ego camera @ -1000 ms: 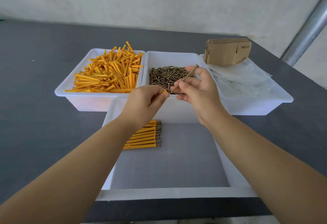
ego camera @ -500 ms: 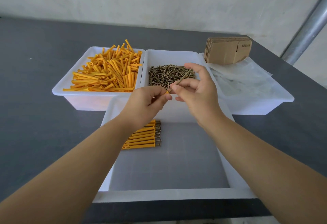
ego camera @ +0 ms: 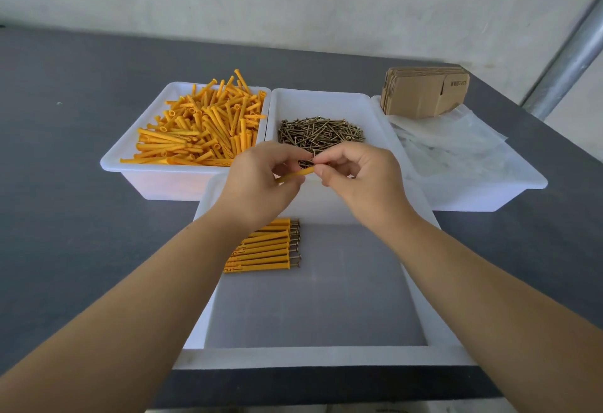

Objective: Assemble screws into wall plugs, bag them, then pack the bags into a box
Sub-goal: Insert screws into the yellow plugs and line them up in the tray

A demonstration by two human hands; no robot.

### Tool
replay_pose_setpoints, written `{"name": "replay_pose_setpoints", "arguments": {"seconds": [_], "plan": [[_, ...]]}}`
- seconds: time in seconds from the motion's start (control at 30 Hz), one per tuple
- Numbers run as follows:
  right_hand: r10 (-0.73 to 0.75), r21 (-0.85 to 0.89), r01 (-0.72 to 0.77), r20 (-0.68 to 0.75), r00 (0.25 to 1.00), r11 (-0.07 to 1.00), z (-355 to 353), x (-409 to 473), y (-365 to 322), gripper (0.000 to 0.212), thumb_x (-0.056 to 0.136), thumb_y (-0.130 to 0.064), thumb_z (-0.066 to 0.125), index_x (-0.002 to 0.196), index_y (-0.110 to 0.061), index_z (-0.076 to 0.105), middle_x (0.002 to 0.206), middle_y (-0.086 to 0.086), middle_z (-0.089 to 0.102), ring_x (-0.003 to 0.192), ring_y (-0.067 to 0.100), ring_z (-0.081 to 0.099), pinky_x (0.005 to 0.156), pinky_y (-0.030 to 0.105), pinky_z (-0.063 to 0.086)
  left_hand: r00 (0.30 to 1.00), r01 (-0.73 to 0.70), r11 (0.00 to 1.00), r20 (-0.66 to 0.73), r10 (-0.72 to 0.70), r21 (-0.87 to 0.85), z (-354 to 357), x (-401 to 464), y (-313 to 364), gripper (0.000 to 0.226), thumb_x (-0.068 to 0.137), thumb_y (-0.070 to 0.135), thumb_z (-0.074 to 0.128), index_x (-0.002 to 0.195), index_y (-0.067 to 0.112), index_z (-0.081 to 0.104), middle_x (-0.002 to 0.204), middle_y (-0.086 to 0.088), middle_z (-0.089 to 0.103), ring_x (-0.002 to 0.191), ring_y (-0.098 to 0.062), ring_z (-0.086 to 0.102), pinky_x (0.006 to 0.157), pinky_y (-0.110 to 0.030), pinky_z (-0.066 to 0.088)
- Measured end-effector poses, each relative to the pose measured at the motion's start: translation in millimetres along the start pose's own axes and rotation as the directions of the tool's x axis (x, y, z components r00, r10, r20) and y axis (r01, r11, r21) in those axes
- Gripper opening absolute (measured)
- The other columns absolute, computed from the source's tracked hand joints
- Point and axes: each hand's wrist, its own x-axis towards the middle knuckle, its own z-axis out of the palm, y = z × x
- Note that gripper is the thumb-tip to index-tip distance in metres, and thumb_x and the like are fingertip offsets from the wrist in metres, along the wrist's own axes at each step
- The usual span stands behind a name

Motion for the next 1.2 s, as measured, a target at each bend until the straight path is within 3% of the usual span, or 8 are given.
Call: {"name": "replay_pose_setpoints", "arguments": {"seconds": [0.23, 0.37, 0.5, 0.73, 0.9, 1.03, 1.1, 1.2], "plan": [[0.050, -0.219, -0.009, 0.182, 0.982, 0.976, 14.8, -10.2, 10.2, 0.010, 0.080, -0.007, 0.078, 0.079, -0.017, 0.075, 0.075, -0.010, 0.069, 0.063, -0.001, 0.059, 0.064, 0.011, 0.047, 0.954, 0.128, 0.985, -0.257, -0.154, -0.117, -5.1, 2.1, 0.5, 0.014, 0.086, 0.010, 0.061, 0.095, 0.015, 0.071, 0.091, 0.007, 0.068, 0.082, -0.001, 0.060, 0.065, -0.021, 0.045], [0.018, -0.344, 0.047, 0.184, 0.983, 0.938, 35.3, -17.8, 14.3, 0.004, 0.082, -0.008, 0.074, 0.080, -0.012, 0.074, 0.078, -0.003, 0.071, 0.072, 0.012, 0.063, 0.071, 0.033, 0.055, 0.905, 0.199, 0.979, -0.378, -0.198, -0.036, -9.0, 5.4, -8.8, 0.017, 0.088, 0.006, 0.058, 0.096, 0.012, 0.072, 0.095, -0.002, 0.068, 0.083, -0.012, 0.062, 0.068, -0.022, 0.047], [0.030, -0.468, 0.074, 0.211, 0.977, 0.881, 46.0, -25.1, 20.8, 0.005, 0.085, -0.013, 0.068, 0.081, -0.013, 0.071, 0.079, -0.004, 0.069, 0.075, 0.014, 0.061, 0.067, 0.037, 0.054, 0.884, 0.259, 0.964, -0.418, -0.211, 0.062, -11.6, 7.1, -15.1, 0.019, 0.089, 0.010, 0.058, 0.101, 0.014, 0.071, 0.101, 0.001, 0.062, 0.089, -0.013, 0.059, 0.068, -0.010, 0.039], [0.014, -0.533, 0.198, 0.366, 0.930, 0.823, 47.5, -22.3, 16.8, 0.014, 0.090, -0.013, 0.062, 0.091, -0.010, 0.075, 0.092, 0.004, 0.070, 0.085, 0.018, 0.061, 0.078, 0.038, 0.050, 0.900, 0.435, 0.814, -0.206, -0.384, 0.385, -8.8, 8.7, -23.3, 0.021, 0.093, 0.025, 0.057, 0.111, 0.022, 0.066, 0.125, -0.008, 0.058, 0.120, -0.034, 0.048, 0.094, -0.045, 0.044], [-0.239, -0.514, 0.261, 0.112, 0.965, 0.817, 22.3, 7.6, 0.0, 0.010, 0.089, -0.016, 0.061, 0.087, -0.015, 0.071, 0.086, -0.001, 0.063, 0.079, 0.018, 0.058, 0.068, 0.037, 0.049, 0.876, 0.450, 0.726, -0.099, -0.472, 0.520, -5.0, 9.6, -23.7, 0.025, 0.097, 0.041, 0.047, 0.116, 0.026, 0.053, 0.116, -0.002, 0.063, 0.119, -0.034, 0.047, 0.104, -0.050, 0.031], [0.115, -0.667, -0.062, 0.037, 0.993, 0.743, -6.8, 48.2, 21.0, 0.029, 0.096, -0.021, 0.053, 0.123, -0.022, 0.064, 0.122, 0.005, 0.058, 0.105, 0.024, 0.059, 0.085, 0.031, 0.045, 0.842, 0.446, 0.670, -0.025, -0.539, 0.594, -3.6, 13.5, -28.5, 0.041, 0.099, 0.054, 0.035, 0.131, 0.030, 0.044, 0.123, -0.003, 0.062, 0.129, -0.036, 0.042, 0.109, -0.066, 0.019], [0.374, -0.751, -0.186, 0.086, 0.924, 0.634, -18.7, 61.8, 33.5, 0.039, 0.098, -0.025, 0.050, 0.136, -0.023, 0.055, 0.135, 0.008, 0.052, 0.117, 0.028, 0.055, 0.091, 0.033, 0.044, 0.844, 0.410, 0.658, 0.010, -0.536, 0.631, -2.6, 13.4, -29.4, 0.046, 0.100, 0.056, 0.030, 0.136, 0.030, 0.041, 0.124, -0.005, 0.062, 0.132, -0.037, 0.040, 0.109, -0.069, 0.018], [0.562, -0.849, -0.128, 0.219, 0.798, 0.513, -20.2, 79.3, 34.0, 0.036, 0.100, -0.025, 0.046, 0.130, -0.014, 0.061, 0.135, 0.008, 0.058, 0.121, 0.029, 0.053, 0.098, 0.035, 0.045, 0.859, 0.381, 0.666, 0.021, -0.512, 0.642, -2.8, 14.7, -28.8, 0.050, 0.100, 0.056, 0.027, 0.137, 0.026, 0.043, 0.124, -0.006, 0.062, 0.128, -0.034, 0.046, 0.110, -0.071, 0.015]]}}
